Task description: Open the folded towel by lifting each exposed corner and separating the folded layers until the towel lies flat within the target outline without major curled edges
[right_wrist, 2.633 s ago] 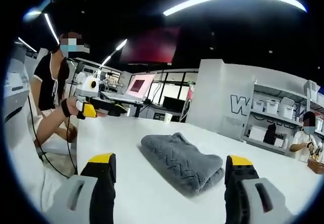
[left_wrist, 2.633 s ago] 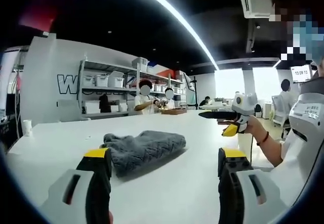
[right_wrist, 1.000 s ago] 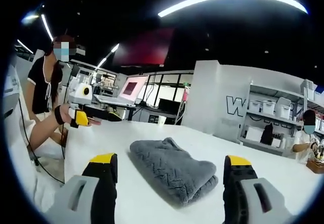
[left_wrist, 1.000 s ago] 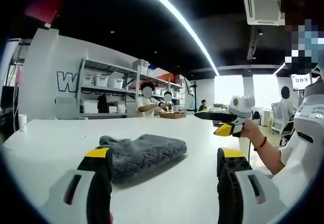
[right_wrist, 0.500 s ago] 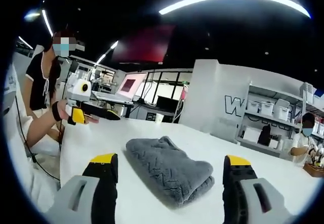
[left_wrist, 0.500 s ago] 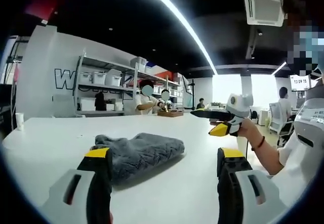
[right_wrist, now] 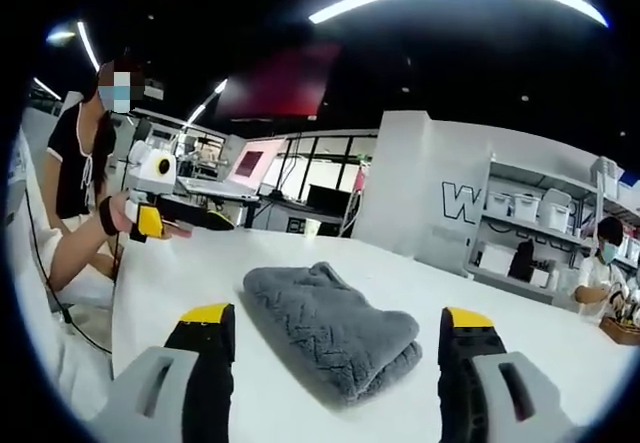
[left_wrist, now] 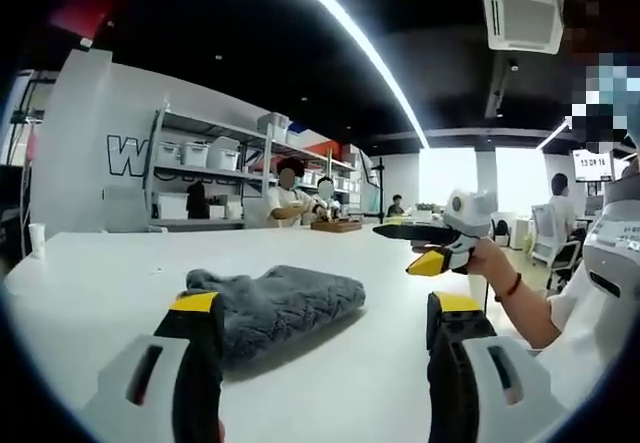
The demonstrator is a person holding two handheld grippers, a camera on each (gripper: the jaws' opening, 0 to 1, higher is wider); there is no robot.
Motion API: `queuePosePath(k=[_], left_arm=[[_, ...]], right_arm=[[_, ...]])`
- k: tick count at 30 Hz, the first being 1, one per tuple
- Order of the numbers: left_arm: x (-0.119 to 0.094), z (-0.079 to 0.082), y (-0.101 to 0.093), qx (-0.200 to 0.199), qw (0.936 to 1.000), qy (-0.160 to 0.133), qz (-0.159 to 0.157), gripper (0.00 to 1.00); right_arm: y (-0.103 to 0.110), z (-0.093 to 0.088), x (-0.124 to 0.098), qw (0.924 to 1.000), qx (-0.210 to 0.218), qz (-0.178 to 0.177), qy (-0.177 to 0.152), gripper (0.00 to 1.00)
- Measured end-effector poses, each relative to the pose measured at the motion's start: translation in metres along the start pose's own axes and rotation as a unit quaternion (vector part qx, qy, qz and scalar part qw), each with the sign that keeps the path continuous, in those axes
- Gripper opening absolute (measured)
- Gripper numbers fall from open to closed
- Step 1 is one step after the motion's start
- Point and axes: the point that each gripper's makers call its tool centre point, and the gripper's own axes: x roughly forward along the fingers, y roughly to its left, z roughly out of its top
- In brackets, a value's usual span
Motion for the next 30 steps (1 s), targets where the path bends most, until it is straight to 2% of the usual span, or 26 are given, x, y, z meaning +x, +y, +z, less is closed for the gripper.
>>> queuePosePath(k=[8,11,18,30], left_arm=[[0.0,-0.001,0.002,0.003,1.0,0.0,0.006,0.8],[0.0,0.005,0.004,-0.003,0.9997,-0.022,0.006,0.8],[0.001,-0.004,0.006,-0.008,0.9999,-0.004,0.007,0.8],[0.007,-0.008,0.006,-0.011,0.9999,0.0,-0.003,0.78]], right_arm=[[-0.002,-0.004,0.004,0.9999,0.007,0.005,0.005,0.79],[-0.003,-0.006,0.005,0.9999,0.007,0.004,0.007,0.79],[-0.003,-0.009,0.008,0.9999,0.008,0.005,0.013,0.77],[-0.002,-0.012,0.014,0.9997,0.006,0.012,0.022,0.76]])
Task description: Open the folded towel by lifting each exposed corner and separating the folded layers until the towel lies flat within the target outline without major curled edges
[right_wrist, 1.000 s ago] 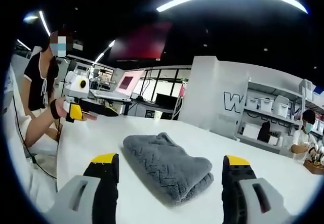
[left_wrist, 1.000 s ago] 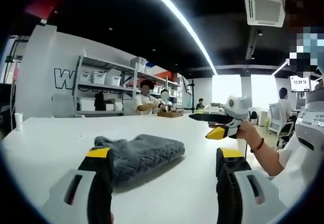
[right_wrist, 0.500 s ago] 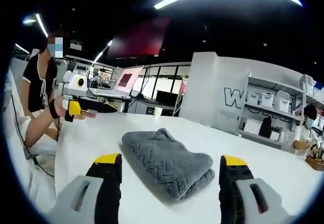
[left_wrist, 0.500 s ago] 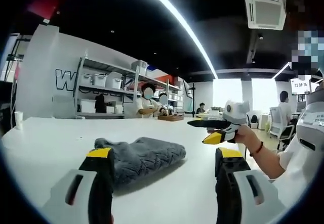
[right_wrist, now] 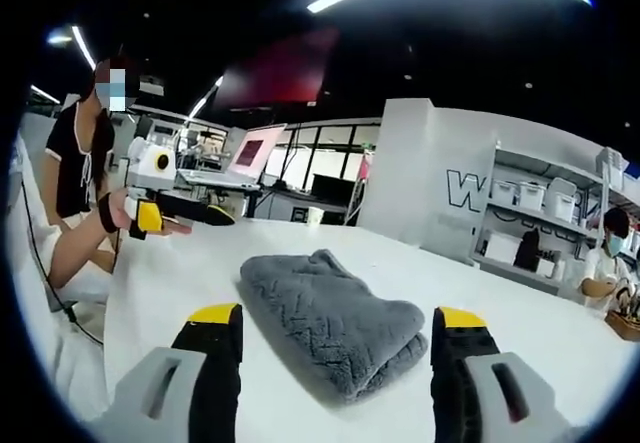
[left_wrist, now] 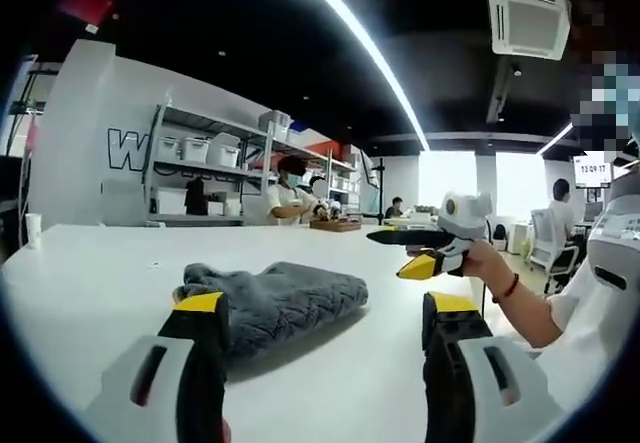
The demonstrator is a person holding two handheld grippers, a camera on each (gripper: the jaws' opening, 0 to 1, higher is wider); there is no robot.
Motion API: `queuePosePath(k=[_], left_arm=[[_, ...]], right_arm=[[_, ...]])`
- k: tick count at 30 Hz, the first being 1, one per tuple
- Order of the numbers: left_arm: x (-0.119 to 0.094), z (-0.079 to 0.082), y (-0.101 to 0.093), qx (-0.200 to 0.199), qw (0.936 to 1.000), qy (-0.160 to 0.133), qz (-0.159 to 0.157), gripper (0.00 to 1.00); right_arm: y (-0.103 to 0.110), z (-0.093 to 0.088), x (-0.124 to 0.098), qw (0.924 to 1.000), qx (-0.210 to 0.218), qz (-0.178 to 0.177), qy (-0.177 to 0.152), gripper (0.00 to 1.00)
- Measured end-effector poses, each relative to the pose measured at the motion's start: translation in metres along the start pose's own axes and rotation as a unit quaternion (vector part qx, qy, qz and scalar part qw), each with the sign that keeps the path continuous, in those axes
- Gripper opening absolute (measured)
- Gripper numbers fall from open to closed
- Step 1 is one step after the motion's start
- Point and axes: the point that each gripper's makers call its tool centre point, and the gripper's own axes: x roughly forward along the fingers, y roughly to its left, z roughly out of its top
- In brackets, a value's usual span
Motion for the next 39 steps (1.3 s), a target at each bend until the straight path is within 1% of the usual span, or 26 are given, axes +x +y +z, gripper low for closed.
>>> queuePosePath(k=[4,7,12,15,17,19,20,24,31,33,36,39], left_arm=[[0.003,-0.002,0.0,-0.006,1.0,0.001,-0.005,0.78],[0.004,0.001,0.0,-0.022,0.9995,-0.014,-0.014,0.8],[0.007,0.0,0.0,-0.02,0.9996,-0.01,-0.014,0.8],[0.008,0.0,0.0,-0.021,0.9996,-0.009,-0.015,0.8],[0.009,0.0,0.001,-0.023,0.9996,-0.009,-0.016,0.8],[0.01,0.003,-0.001,-0.037,0.9988,-0.018,-0.024,0.8],[0.01,0.004,-0.001,-0.037,0.9988,-0.019,-0.026,0.8],[0.012,0.003,0.002,-0.034,0.9991,-0.016,-0.02,0.8],[0.015,0.002,0.008,-0.039,0.999,-0.013,-0.017,0.8],[0.017,0.002,0.012,-0.041,0.999,-0.012,-0.013,0.8],[0.019,0.001,0.014,-0.046,0.9988,-0.009,-0.012,0.8],[0.019,0.001,0.014,-0.042,0.999,-0.005,-0.011,0.8]], right_arm=[[-0.002,0.0,0.0,1.0,0.004,0.001,-0.001,0.75],[-0.004,-0.001,0.001,1.0,0.008,-0.001,-0.002,0.75],[-0.004,-0.004,0.003,1.0,0.01,0.002,0.0,0.74],[-0.005,-0.006,0.003,0.9999,0.014,0.003,0.003,0.69],[-0.005,-0.007,0.003,0.9999,0.013,0.003,0.004,0.69],[-0.006,-0.006,0.003,0.9999,0.016,0.002,0.004,0.7],[-0.006,-0.006,0.004,0.9999,0.015,0.003,0.004,0.7],[-0.007,-0.006,0.007,0.9998,0.017,0.002,0.007,0.7],[-0.007,-0.009,0.011,0.9995,0.028,0.007,0.011,0.71],[-0.006,-0.01,0.012,0.9996,0.024,0.008,0.015,0.71],[-0.004,-0.007,0.013,0.9996,0.022,0.011,0.013,0.71],[-0.006,-0.005,0.014,0.9996,0.022,0.012,0.01,0.68]])
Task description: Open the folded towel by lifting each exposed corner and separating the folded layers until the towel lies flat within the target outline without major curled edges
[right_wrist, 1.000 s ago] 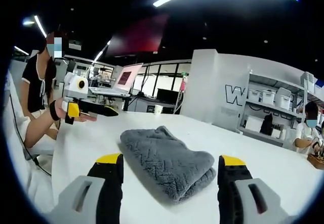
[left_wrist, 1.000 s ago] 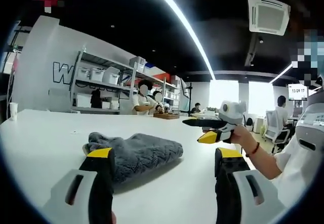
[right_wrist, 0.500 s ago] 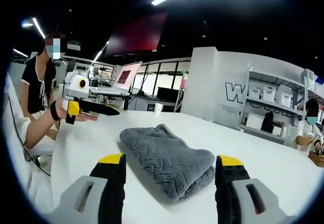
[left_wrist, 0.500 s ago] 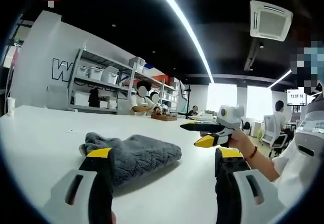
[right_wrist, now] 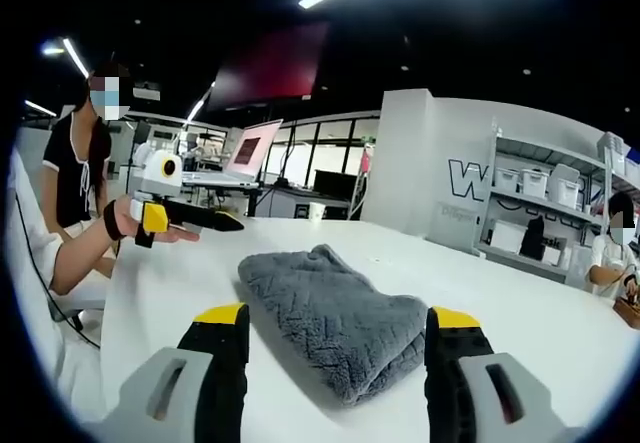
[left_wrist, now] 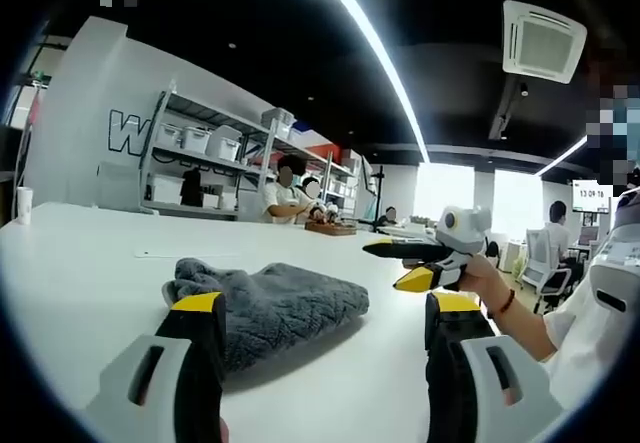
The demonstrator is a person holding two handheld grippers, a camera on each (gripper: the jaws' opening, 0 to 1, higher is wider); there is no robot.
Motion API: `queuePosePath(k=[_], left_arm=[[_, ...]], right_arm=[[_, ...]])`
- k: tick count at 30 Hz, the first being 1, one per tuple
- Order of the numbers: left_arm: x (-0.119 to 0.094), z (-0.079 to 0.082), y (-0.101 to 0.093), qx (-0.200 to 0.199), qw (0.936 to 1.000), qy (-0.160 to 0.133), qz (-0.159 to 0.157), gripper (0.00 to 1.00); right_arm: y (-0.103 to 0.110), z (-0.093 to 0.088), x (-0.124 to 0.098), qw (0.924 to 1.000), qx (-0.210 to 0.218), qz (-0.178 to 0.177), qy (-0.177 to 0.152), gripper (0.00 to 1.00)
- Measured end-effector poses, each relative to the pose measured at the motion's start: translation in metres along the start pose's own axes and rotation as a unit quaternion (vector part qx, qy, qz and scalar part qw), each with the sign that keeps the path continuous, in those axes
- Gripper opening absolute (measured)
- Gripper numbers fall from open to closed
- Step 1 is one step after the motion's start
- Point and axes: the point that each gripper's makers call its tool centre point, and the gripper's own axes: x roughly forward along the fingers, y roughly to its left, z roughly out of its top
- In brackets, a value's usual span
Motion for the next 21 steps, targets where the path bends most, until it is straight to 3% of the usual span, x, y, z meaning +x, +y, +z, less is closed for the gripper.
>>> queuePosePath(k=[14,21], left_arm=[[0.008,0.003,0.001,0.008,0.9999,0.01,-0.009,0.8],[0.014,-0.003,0.011,0.004,0.9998,0.021,-0.004,0.8]], right_arm=[[-0.002,-0.003,0.008,0.9999,0.001,0.001,0.013,0.66],[-0.004,0.001,0.01,0.9999,0.001,0.002,0.011,0.66]])
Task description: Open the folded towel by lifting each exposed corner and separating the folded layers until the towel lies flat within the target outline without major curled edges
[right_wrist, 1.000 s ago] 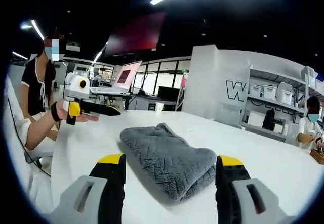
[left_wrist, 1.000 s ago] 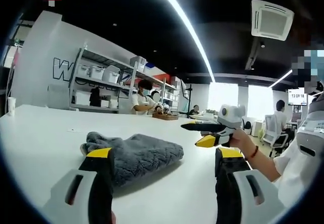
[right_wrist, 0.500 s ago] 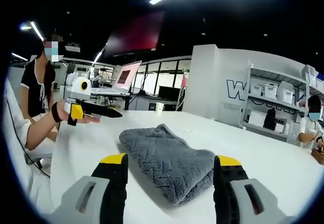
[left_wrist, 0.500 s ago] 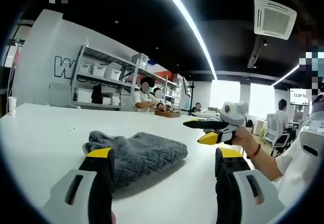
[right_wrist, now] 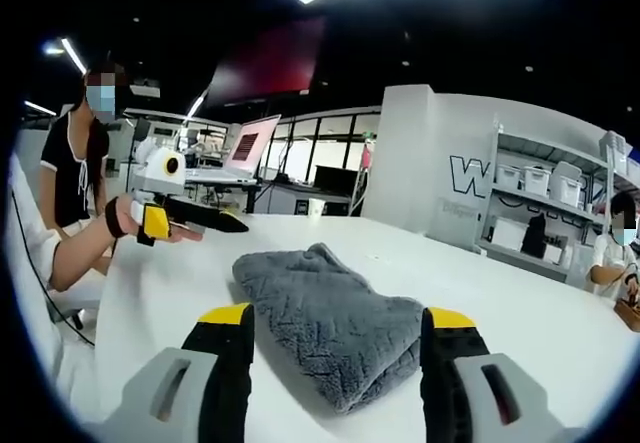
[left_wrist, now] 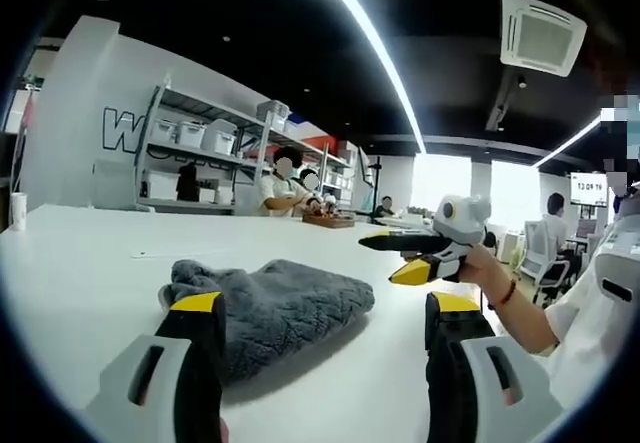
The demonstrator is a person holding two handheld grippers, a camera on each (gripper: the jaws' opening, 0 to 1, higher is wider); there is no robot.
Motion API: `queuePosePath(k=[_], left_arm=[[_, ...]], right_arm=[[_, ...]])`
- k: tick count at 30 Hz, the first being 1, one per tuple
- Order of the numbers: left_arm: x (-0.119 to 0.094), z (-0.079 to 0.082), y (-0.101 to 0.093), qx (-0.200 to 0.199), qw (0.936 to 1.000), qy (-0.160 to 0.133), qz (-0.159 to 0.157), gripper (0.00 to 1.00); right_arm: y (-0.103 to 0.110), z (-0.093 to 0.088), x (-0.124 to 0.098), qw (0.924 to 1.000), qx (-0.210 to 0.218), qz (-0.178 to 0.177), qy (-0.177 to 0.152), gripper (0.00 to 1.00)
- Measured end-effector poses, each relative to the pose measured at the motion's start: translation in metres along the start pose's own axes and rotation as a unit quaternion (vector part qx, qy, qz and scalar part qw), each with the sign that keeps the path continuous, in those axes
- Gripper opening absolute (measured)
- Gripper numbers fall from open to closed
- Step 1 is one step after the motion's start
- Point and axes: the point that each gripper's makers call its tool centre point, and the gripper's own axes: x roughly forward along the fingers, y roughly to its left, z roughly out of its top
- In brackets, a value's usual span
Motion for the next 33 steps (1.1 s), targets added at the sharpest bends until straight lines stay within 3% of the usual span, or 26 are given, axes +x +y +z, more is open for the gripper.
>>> queuePosePath(k=[17,33], left_arm=[[0.005,-0.001,0.01,-0.001,1.0,0.004,0.007,0.79],[0.007,-0.001,0.013,0.007,0.9997,0.012,0.02,0.77]], right_arm=[[-0.012,-0.001,0.006,0.9999,0.011,-0.007,-0.005,0.57],[-0.02,-0.011,0.013,0.9997,0.017,-0.012,0.009,0.54]])
